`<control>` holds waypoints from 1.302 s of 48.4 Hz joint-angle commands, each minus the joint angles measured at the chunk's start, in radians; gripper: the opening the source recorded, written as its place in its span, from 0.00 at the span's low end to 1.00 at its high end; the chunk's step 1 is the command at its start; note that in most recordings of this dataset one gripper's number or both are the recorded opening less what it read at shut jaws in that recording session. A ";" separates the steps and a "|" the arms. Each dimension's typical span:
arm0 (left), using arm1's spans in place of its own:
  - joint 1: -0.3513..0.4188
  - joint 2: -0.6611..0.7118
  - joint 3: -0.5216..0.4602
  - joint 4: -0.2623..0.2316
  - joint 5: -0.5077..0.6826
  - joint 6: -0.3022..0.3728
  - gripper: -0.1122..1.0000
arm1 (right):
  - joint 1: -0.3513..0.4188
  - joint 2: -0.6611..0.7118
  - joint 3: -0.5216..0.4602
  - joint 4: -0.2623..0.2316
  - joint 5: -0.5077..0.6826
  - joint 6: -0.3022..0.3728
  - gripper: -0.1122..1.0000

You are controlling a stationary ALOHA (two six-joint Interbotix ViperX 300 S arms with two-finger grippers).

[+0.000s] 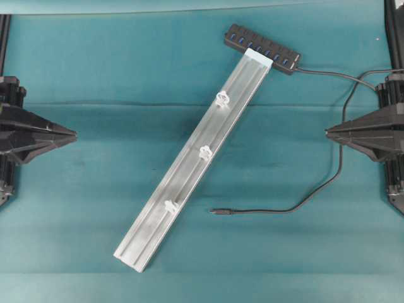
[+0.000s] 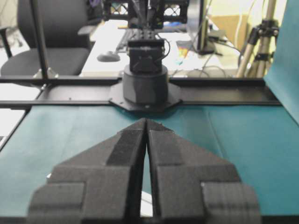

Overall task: Pass the USB cable through three rings with both arms.
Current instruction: 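Move the right gripper down to the black USB cable plug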

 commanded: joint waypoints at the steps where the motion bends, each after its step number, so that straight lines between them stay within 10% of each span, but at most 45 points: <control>1: 0.005 0.015 -0.026 0.017 0.002 -0.008 0.23 | -0.003 0.020 -0.020 0.005 -0.002 0.012 0.18; 10: 0.005 0.041 -0.060 0.017 0.003 -0.008 0.09 | -0.009 0.106 -0.114 0.123 0.272 0.081 0.10; 46: 0.005 0.086 -0.115 0.018 0.069 -0.014 0.09 | 0.011 0.764 -0.626 0.121 0.948 0.127 0.10; 63: 0.005 0.086 -0.117 0.018 0.083 -0.012 0.09 | 0.025 0.914 -0.724 0.123 1.066 0.114 0.12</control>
